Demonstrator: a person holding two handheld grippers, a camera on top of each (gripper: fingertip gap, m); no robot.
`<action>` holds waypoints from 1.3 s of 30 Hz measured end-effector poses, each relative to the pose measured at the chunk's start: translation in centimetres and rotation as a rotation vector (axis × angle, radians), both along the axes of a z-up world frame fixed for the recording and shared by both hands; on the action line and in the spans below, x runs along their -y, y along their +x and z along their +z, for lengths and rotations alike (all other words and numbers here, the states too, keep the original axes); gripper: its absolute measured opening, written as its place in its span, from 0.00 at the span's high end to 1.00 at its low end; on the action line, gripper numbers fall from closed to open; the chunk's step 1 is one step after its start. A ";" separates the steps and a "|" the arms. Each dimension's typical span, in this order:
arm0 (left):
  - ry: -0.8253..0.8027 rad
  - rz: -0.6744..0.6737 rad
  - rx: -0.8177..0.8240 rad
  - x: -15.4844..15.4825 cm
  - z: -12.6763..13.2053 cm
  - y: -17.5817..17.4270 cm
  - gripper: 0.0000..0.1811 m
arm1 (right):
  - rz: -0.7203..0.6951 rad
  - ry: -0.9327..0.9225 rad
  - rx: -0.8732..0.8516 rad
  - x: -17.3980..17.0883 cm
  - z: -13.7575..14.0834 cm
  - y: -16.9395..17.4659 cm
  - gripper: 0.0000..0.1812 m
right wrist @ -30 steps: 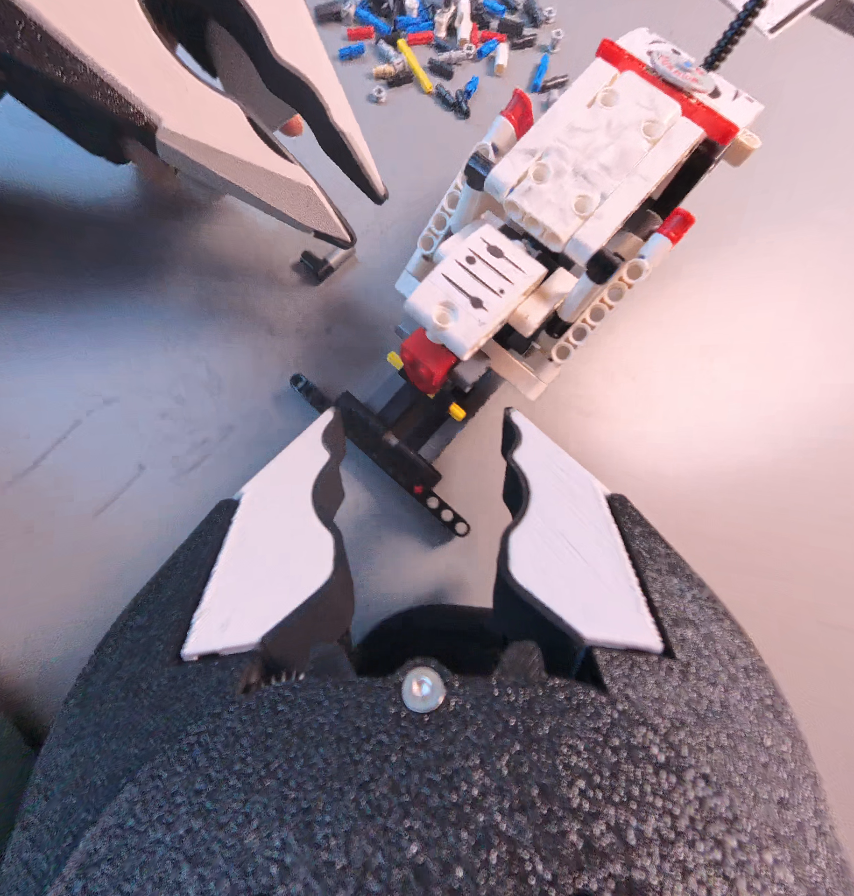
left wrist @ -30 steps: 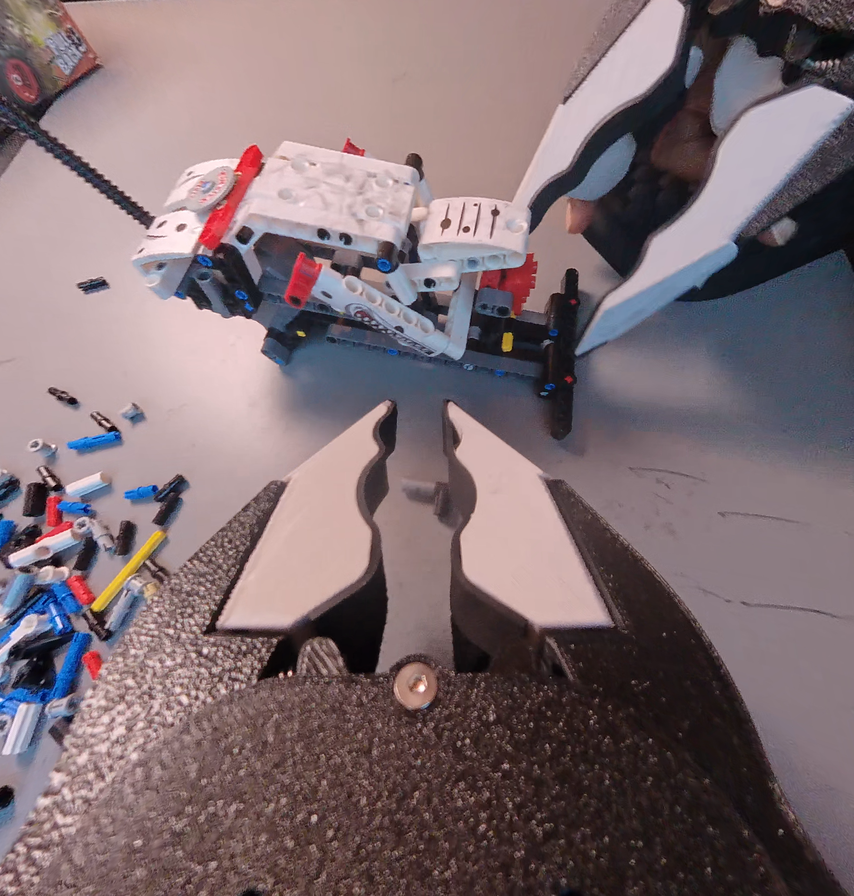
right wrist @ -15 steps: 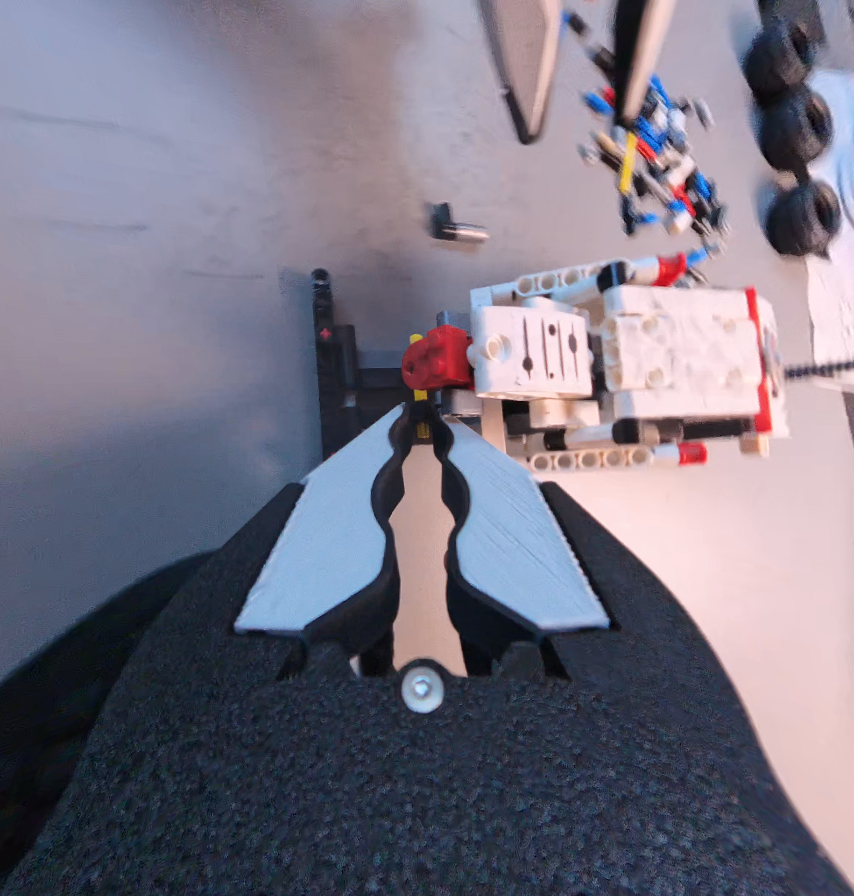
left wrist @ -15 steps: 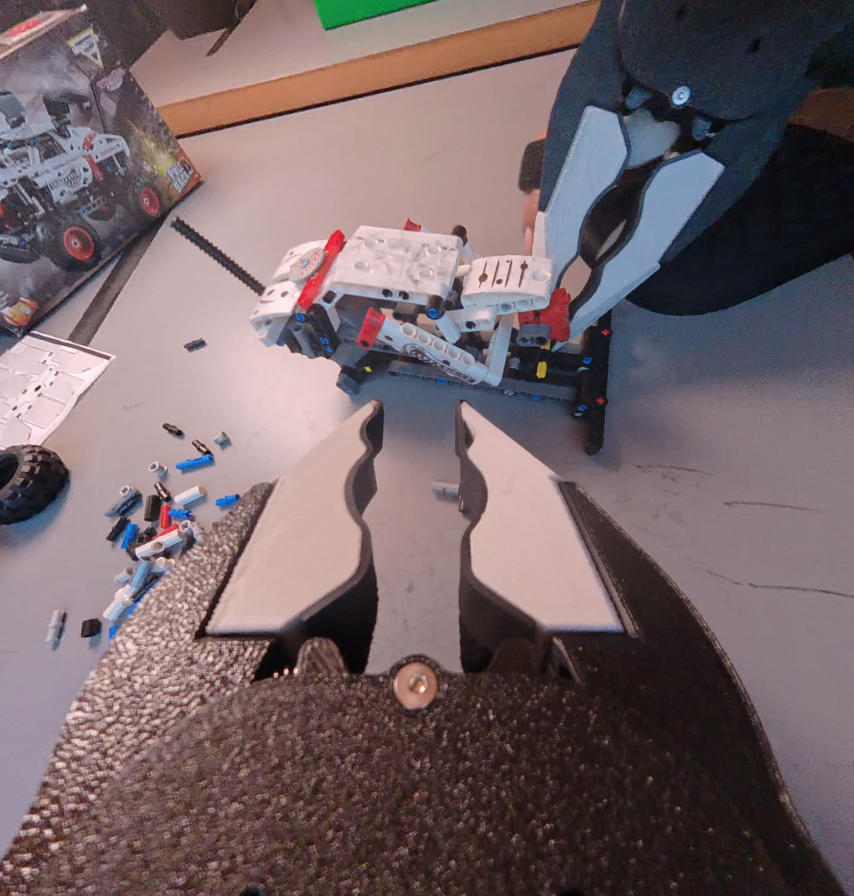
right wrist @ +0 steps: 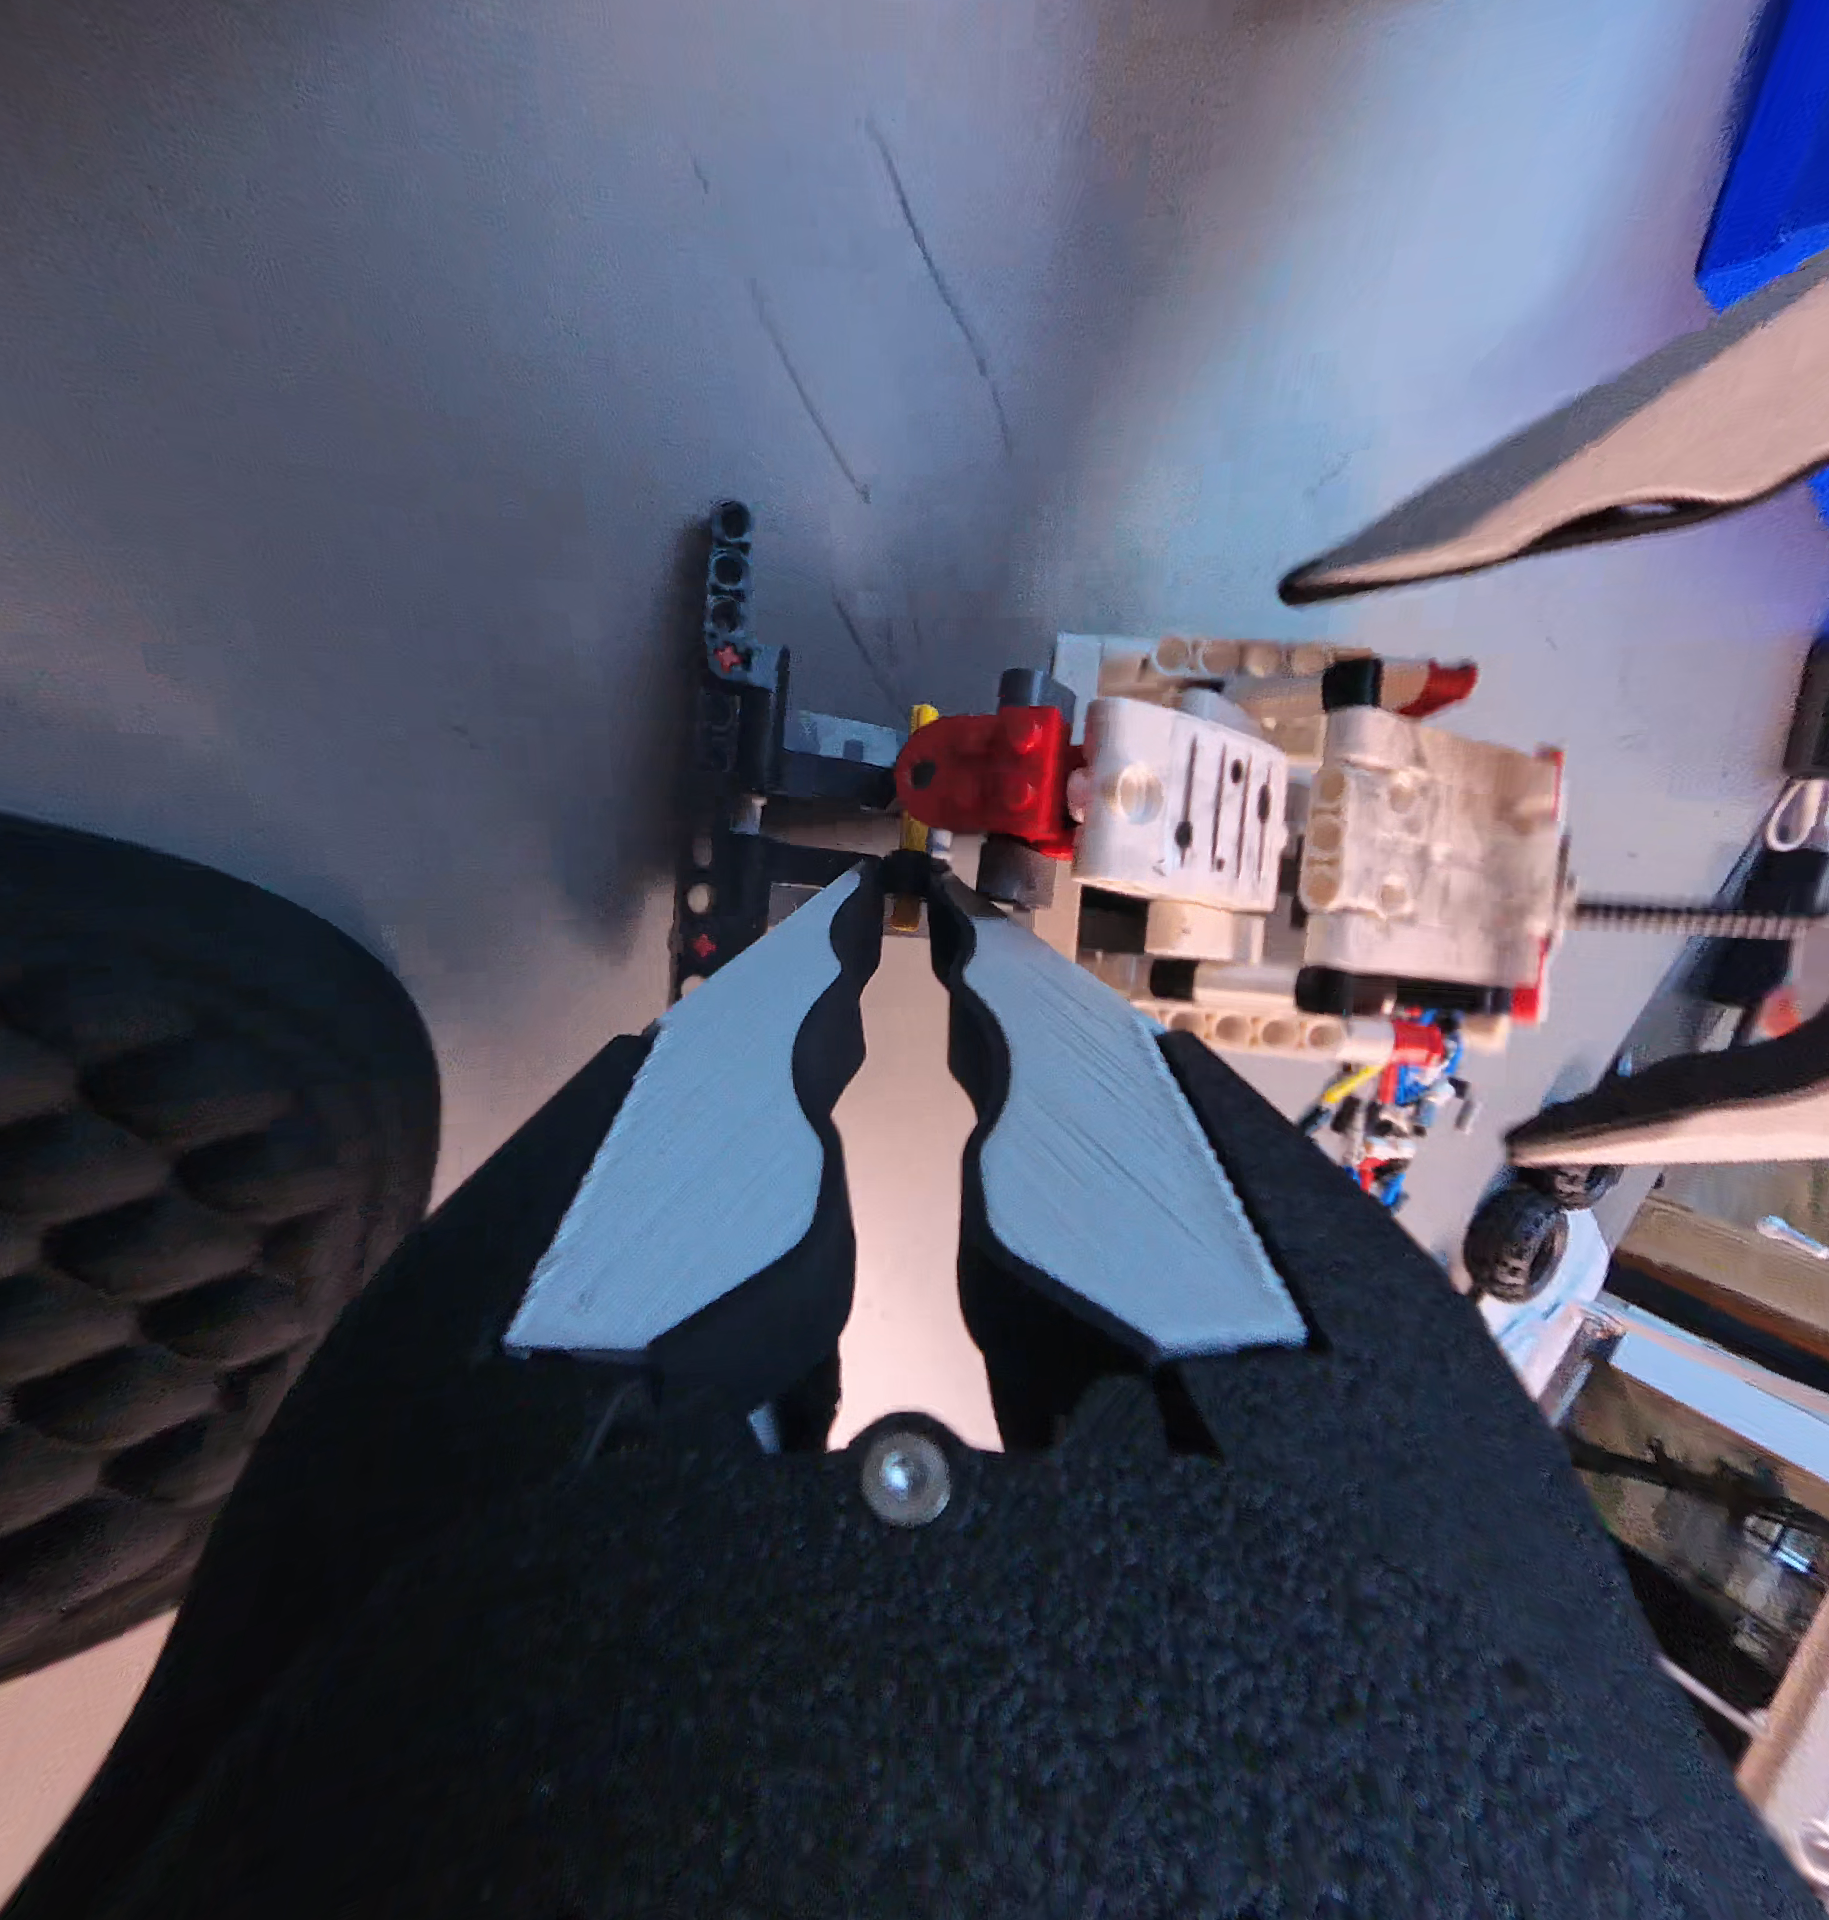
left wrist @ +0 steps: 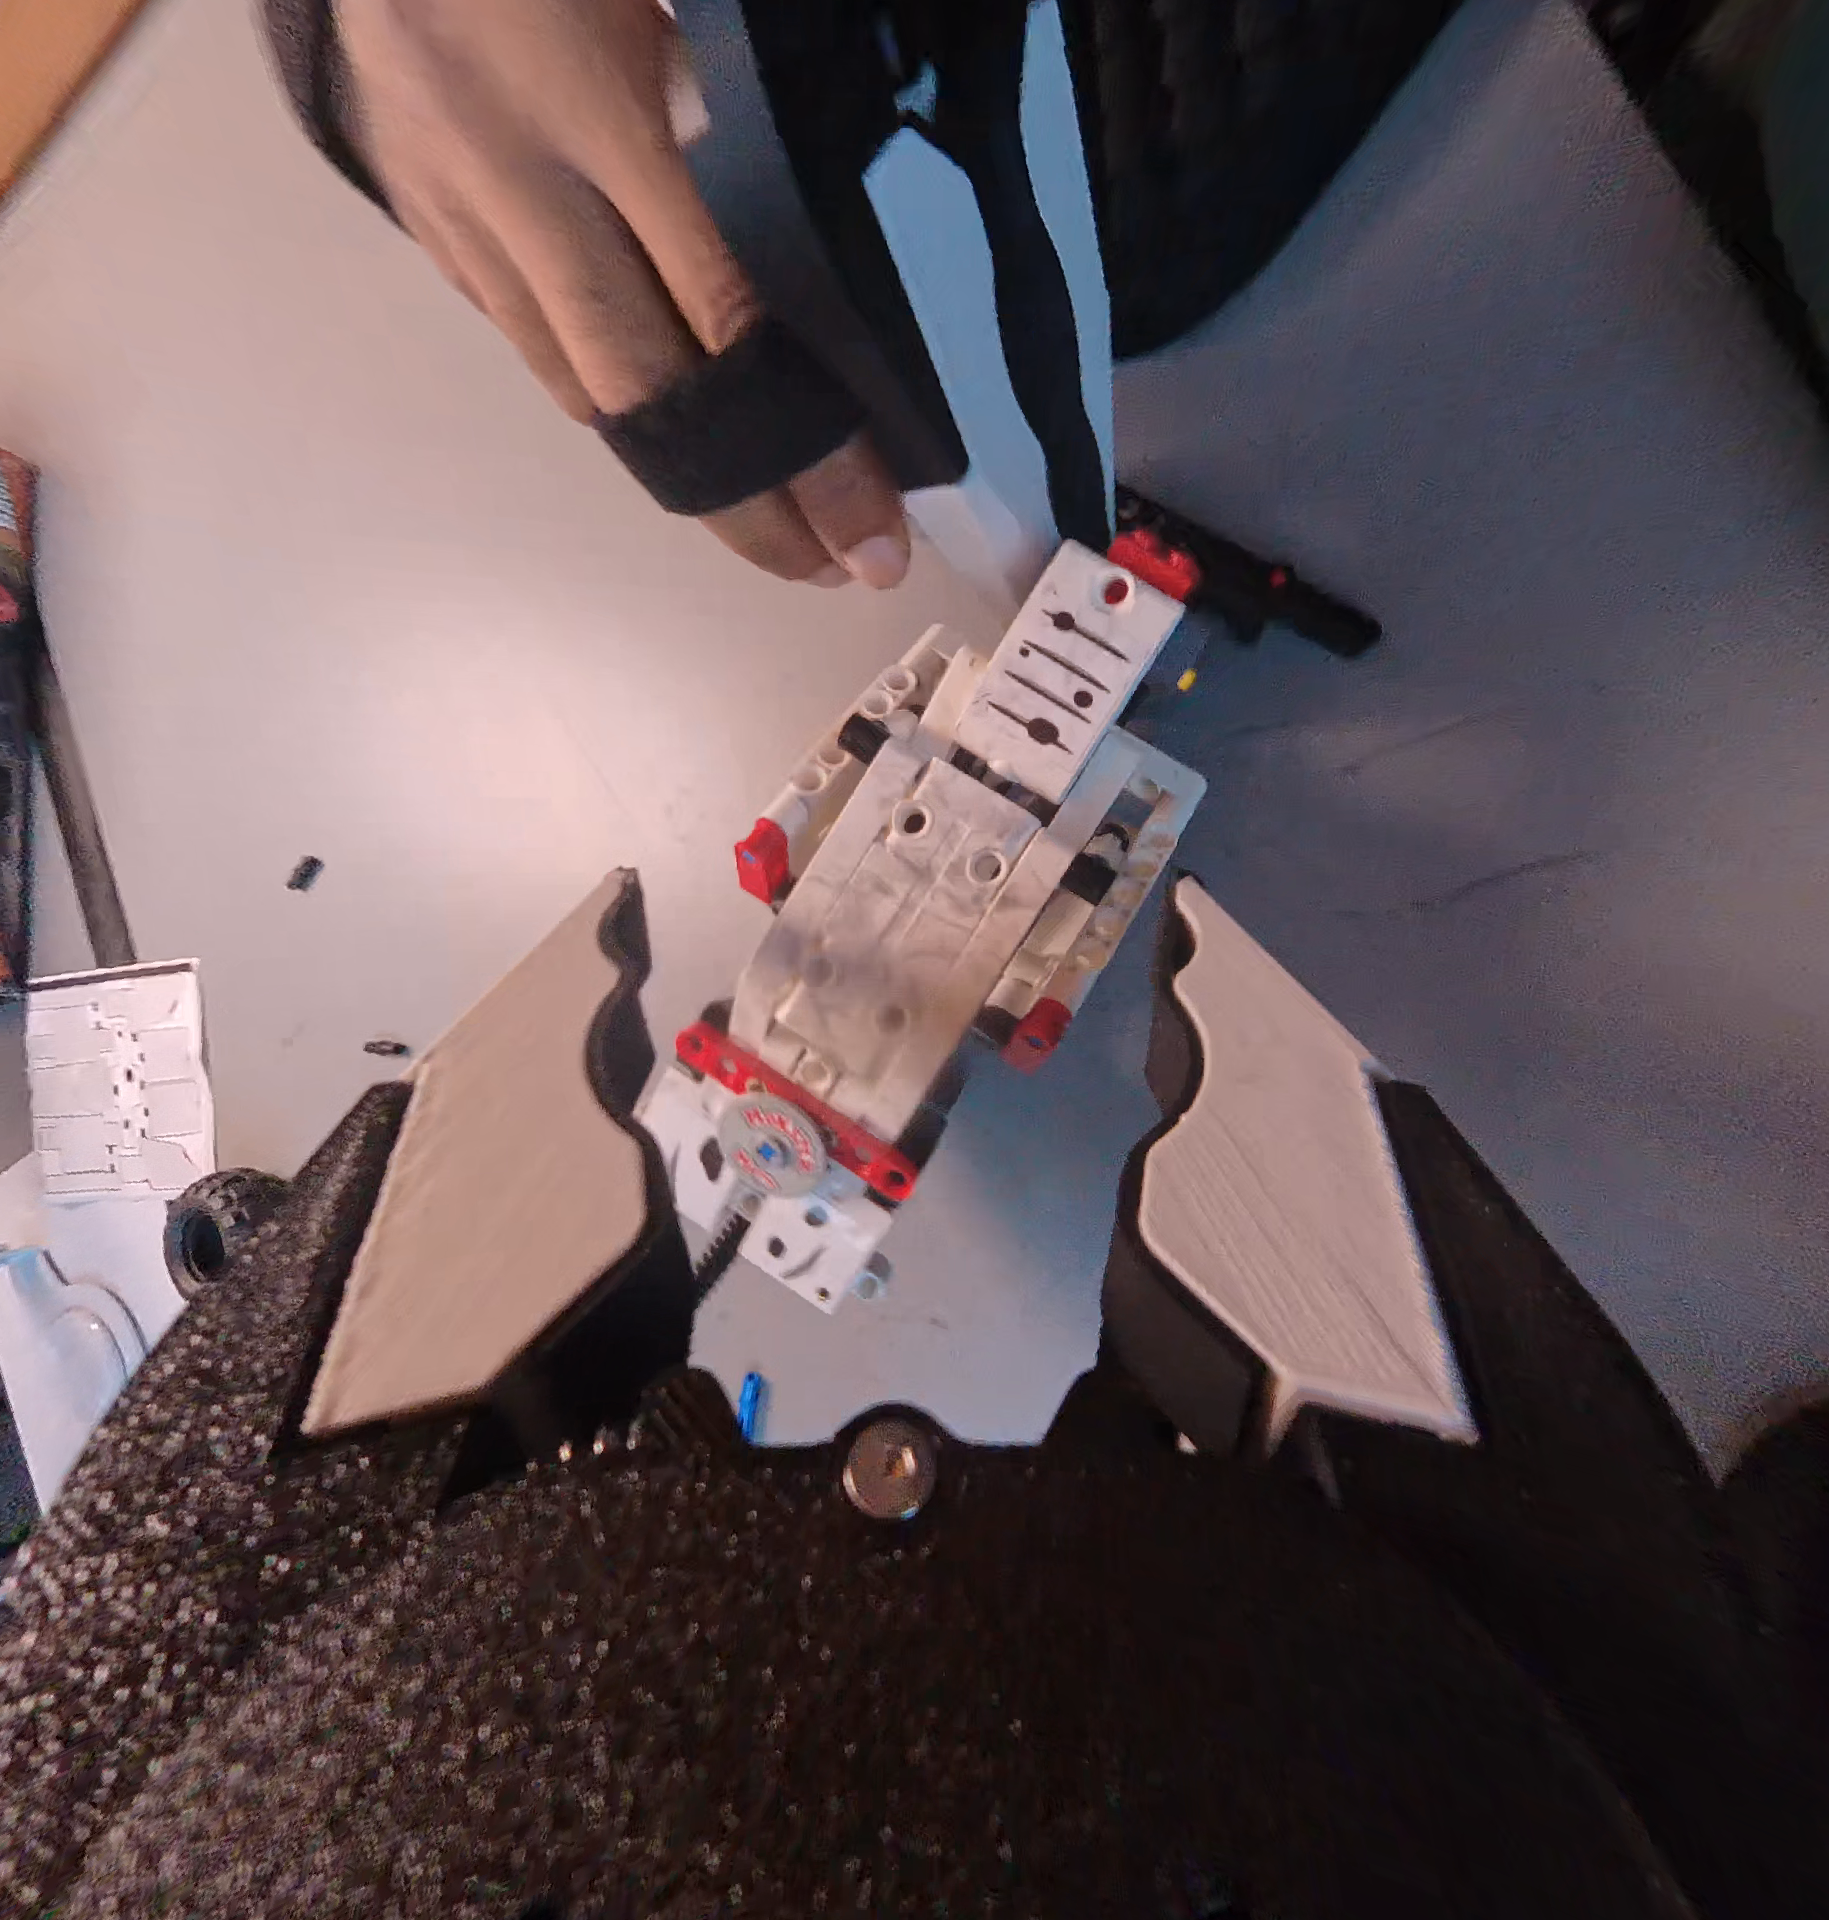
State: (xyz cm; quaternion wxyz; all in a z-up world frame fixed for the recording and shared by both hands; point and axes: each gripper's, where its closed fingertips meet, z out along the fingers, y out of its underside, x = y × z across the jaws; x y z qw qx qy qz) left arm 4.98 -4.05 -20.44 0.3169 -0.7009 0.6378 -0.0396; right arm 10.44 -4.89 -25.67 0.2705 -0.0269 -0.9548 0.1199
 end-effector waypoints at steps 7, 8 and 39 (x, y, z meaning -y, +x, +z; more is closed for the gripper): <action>-0.227 0.051 -0.263 -1.0 -5.0 -2.5 0.51 | -0.473 -0.327 0.083 -4.8 0.3 -0.1 0.77; -0.228 0.064 -0.228 -1.3 -5.0 -2.2 0.51 | -0.547 -0.436 0.095 -4.7 0.8 0.2 0.76; -0.268 0.265 0.019 -5.0 -4.4 -1.3 0.53 | -1.017 -0.815 -0.072 -6.5 1.1 -1.0 0.78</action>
